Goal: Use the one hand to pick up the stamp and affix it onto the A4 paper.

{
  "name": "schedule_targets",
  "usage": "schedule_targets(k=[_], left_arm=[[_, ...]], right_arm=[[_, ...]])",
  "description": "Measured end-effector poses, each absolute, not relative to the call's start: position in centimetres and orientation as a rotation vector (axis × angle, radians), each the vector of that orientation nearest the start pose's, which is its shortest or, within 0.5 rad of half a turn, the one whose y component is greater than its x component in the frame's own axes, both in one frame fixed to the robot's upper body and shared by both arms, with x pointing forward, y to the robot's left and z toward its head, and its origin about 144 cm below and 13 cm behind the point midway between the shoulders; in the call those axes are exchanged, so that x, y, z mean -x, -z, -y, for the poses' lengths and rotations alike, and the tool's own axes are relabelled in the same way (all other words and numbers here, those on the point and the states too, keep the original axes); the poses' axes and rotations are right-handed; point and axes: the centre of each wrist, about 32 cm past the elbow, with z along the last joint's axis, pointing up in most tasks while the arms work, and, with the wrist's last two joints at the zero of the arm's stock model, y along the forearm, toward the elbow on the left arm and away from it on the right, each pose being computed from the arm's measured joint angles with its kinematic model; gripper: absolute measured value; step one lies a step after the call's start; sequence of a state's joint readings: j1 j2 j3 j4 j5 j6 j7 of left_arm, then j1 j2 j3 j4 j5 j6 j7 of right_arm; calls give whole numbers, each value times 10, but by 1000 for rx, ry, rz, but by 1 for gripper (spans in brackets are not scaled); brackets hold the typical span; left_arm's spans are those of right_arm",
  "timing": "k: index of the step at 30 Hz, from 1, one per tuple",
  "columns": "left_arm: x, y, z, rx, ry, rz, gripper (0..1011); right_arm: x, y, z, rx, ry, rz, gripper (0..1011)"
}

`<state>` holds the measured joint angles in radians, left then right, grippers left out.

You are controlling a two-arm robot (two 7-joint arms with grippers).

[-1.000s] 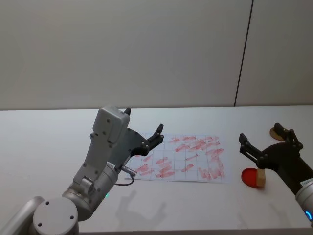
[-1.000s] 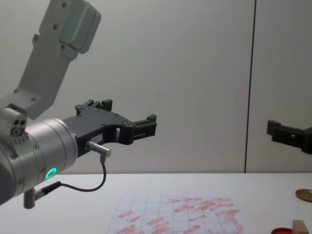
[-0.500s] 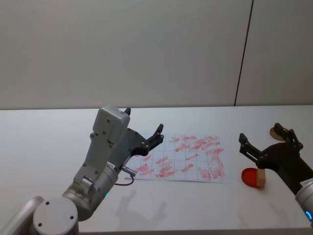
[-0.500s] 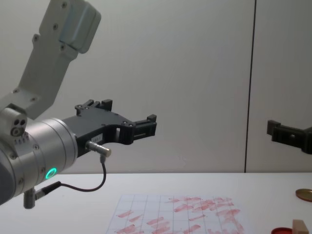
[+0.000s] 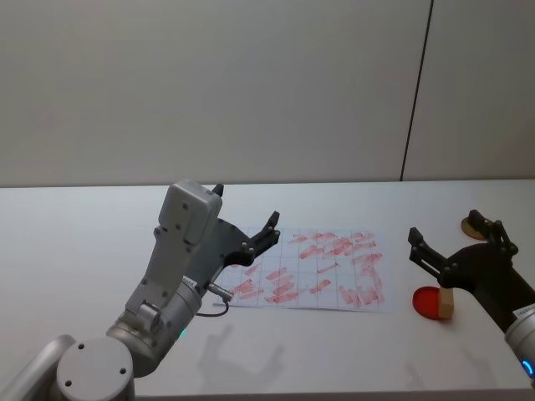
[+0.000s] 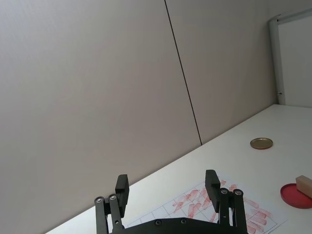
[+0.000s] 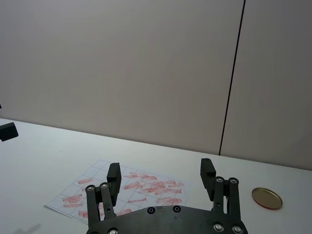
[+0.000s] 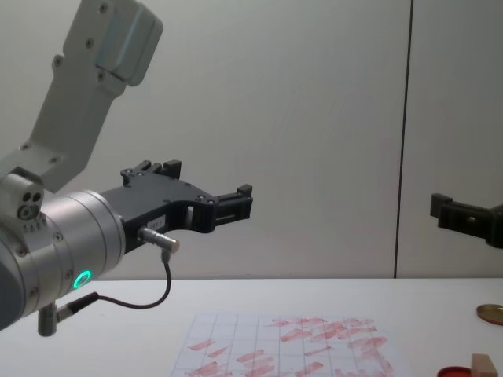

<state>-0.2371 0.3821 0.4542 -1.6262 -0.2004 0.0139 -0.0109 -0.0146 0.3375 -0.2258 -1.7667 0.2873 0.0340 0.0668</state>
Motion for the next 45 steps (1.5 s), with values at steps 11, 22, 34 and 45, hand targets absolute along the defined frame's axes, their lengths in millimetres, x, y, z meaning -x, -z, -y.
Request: schedule_targets(k=[11,22,34,45], left_arm=[[-492,-1204,-198,-61,-1124,268,993],[-492,-1204,-198,-61,-1124,268,993],[-492,-1204,-198,-61,-1124,268,993],[-492,-1204,-198,-61,-1124,268,993]], right_arm=[[-442,-1189,230,-1,1274,61,1001],[-444,-1187,210,67,1391,4,1001],[-460,-1171,188,167,1513,-88,1001],[-476,-1158,180,236,1582,-145,1001]])
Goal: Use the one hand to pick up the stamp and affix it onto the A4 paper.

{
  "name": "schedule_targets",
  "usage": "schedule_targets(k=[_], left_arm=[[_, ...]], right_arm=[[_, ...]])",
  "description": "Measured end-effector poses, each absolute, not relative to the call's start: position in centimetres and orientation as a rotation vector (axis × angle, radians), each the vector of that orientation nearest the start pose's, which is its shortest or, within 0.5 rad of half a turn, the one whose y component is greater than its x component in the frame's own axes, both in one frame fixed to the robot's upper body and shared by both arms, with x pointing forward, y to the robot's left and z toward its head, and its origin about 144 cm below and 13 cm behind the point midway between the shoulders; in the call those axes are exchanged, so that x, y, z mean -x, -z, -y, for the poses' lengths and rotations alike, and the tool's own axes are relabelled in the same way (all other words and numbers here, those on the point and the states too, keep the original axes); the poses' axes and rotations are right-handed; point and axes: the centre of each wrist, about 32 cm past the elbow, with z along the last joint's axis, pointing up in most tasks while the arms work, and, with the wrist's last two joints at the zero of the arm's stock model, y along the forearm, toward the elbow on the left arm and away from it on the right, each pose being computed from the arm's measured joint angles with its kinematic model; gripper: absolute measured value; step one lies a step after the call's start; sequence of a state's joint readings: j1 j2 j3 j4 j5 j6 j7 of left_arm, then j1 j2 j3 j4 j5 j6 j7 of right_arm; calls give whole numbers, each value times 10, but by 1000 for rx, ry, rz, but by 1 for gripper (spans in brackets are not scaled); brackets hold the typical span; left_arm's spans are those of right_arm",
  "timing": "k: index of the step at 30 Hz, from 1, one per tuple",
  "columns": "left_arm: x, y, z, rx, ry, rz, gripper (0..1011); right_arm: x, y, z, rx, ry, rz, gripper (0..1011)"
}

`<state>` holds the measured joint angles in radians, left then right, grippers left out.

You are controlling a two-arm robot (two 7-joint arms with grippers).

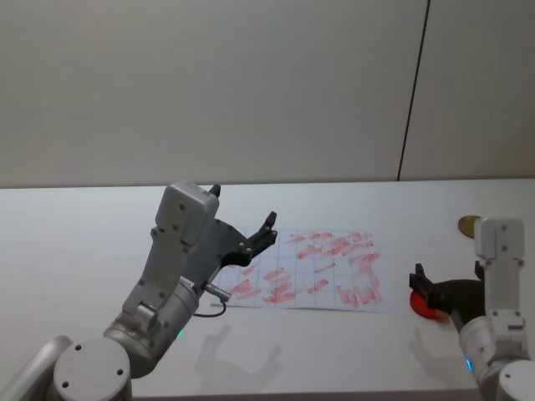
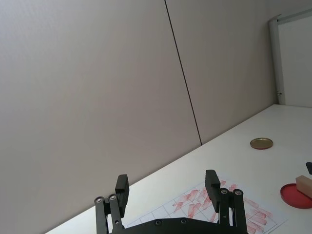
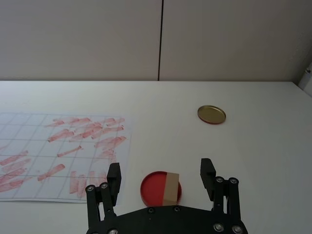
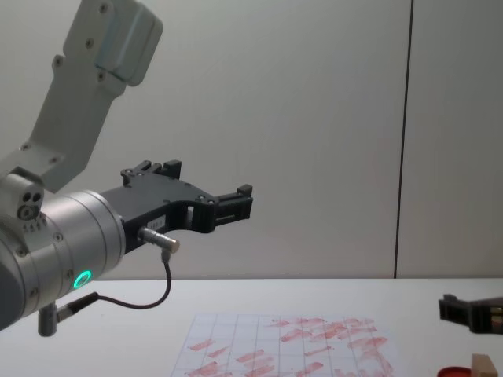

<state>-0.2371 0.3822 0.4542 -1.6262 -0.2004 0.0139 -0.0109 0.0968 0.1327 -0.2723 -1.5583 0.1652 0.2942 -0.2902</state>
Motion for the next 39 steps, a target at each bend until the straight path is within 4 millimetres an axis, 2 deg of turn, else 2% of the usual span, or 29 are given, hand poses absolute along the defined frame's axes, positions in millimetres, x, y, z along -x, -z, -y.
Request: schedule_targets(k=[18,39], left_arm=[[-492,-1204,-198,-61,-1124,268,993],[-492,-1204,-198,-61,-1124,268,993]], right_arm=[[-500,-1137,181,321,1635,-205,1001],[-519,-1120,180,368,1617,-293,1001]])
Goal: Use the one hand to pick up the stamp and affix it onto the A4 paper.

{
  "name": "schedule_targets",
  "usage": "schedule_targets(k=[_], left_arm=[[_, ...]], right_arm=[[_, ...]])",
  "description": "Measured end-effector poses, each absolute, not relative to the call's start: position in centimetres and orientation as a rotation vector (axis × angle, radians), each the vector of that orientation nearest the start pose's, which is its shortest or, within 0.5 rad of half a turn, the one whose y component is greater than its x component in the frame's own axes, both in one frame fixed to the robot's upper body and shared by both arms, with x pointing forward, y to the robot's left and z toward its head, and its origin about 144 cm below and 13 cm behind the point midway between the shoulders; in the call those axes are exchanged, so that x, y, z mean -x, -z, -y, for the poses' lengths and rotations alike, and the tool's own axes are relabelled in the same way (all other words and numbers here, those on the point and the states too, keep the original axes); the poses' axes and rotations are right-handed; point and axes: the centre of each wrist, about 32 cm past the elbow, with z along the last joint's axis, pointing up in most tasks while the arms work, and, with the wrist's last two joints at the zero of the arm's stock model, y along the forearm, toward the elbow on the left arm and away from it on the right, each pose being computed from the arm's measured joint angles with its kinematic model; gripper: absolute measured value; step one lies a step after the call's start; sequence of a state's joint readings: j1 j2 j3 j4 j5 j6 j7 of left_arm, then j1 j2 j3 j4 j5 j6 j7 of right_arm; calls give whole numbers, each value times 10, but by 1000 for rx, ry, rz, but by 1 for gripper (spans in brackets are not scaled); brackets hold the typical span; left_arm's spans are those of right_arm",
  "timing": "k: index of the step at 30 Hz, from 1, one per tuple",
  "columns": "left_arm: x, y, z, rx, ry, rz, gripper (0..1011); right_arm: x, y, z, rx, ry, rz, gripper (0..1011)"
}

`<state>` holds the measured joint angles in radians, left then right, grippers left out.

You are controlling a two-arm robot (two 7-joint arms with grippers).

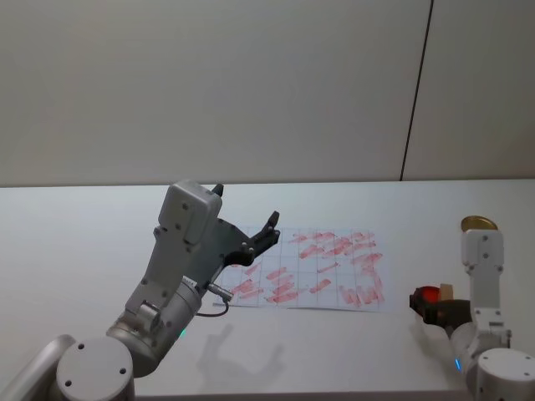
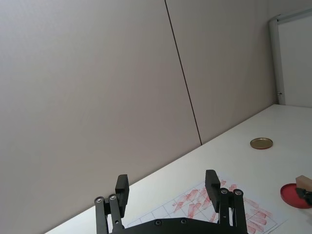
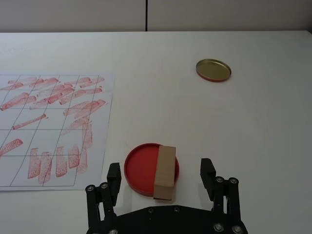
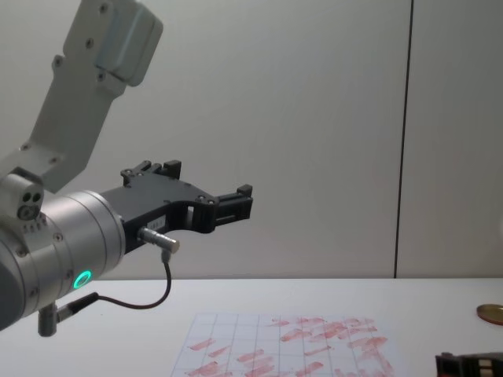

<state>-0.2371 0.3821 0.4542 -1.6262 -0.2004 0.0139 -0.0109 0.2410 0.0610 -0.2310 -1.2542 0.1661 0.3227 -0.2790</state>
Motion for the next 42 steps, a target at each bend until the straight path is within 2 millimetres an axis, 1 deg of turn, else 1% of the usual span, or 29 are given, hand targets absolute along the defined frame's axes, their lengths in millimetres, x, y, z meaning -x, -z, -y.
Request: schedule_targets(k=[2,6,8,10,12,13,16,19,20,22,23,25,26,29,30,42], left_arm=[[-492,-1204,-198,-61,-1124,268,993],[-492,-1204,-198,-61,-1124,268,993],[-492,-1204,-198,-61,-1124,268,993],[-492,-1204,-198,-61,-1124,268,993],[-492,-1204,-198,-61,-1124,268,993],[-492,-1204,-198,-61,-1124,268,993],[-492,-1204,-198,-61,-1124,268,993],[-492,-1204,-198,-61,-1124,268,993],[-492,-1204,-198,-61,-1124,268,993],[-492,-1204,-198,-61,-1124,268,993],[-492,-1204,-198,-61,-1124,268,993],[-492,-1204,-198,-61,-1124,268,993],[-492,-1204,-198,-61,-1124,268,993],[-492,-1204,-198,-61,-1124,268,993],[-492,-1204,-198,-61,-1124,268,993],[-492,-1204,-198,-61,-1124,268,993]], right_arm=[[-520,-1120,180,370,1615,-297,1001],[-522,-1117,180,378,1613,-308,960],[-523,-1116,180,380,1613,-313,886],[-525,-1115,180,383,1614,-317,836],[-525,-1115,180,384,1614,-319,808],[-526,-1115,180,385,1615,-321,782],[-527,-1114,180,388,1616,-325,650],[-528,-1114,180,390,1618,-326,589],[-528,-1113,180,391,1618,-326,536],[-529,-1113,180,392,1619,-326,493],[-529,-1113,180,393,1620,-326,430],[-529,-1113,180,394,1621,-325,390],[-530,-1113,180,394,1622,-325,333],[-530,-1113,180,396,1624,-325,275],[-530,-1113,180,396,1625,-324,225],[-531,-1118,180,378,1628,-295,217]])
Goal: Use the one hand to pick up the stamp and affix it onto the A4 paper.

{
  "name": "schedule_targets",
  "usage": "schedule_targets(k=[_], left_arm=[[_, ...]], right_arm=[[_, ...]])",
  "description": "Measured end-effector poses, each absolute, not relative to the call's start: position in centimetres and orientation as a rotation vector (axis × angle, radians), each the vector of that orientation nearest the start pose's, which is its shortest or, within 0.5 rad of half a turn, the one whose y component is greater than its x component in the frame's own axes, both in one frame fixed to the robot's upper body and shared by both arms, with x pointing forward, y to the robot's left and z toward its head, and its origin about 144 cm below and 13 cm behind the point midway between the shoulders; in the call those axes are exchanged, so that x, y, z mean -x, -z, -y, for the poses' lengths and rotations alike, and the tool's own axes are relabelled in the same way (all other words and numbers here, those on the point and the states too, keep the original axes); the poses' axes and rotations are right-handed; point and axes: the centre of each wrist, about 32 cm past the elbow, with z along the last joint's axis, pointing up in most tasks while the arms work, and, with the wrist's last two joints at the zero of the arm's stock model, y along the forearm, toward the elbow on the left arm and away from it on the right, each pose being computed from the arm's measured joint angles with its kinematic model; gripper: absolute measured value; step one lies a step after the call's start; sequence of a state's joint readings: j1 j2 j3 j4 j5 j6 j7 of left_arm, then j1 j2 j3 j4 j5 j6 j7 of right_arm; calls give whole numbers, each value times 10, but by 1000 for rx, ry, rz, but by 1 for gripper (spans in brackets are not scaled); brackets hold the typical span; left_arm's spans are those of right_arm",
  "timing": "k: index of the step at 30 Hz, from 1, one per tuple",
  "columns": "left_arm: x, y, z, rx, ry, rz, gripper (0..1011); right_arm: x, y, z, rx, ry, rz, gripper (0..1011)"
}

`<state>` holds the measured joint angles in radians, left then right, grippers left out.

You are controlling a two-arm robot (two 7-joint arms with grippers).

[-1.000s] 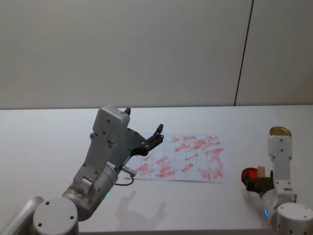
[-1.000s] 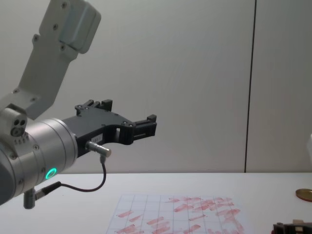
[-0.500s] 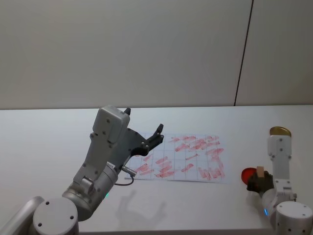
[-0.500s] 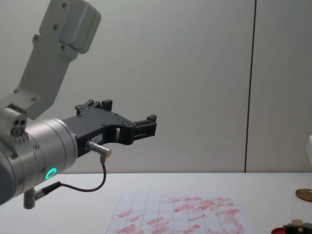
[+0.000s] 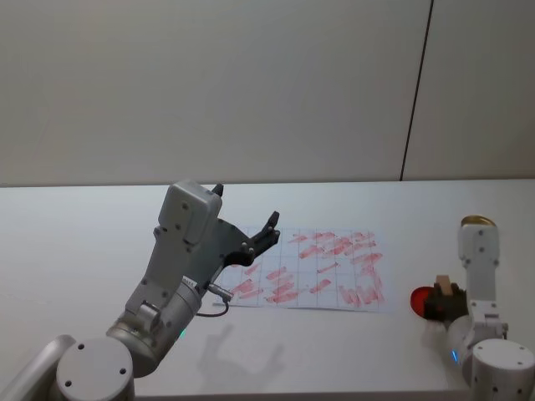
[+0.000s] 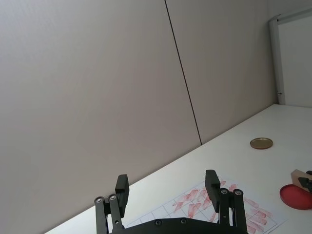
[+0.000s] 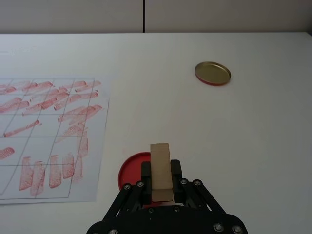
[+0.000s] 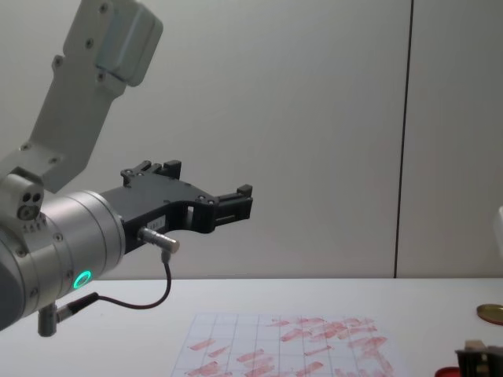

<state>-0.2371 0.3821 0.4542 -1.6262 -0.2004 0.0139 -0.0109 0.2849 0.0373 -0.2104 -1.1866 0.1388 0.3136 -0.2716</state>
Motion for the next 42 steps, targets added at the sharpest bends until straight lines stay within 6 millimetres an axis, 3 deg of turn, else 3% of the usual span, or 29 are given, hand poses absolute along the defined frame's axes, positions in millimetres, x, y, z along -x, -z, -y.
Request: schedule_targets(k=[12,42], left_arm=[[-492,-1204,-198,-61,-1124,268,993],[-492,-1204,-198,-61,-1124,268,993]], right_arm=[[-535,-1127,175,332,1591,-253,217],[-545,-1117,166,437,1580,-283,217]])
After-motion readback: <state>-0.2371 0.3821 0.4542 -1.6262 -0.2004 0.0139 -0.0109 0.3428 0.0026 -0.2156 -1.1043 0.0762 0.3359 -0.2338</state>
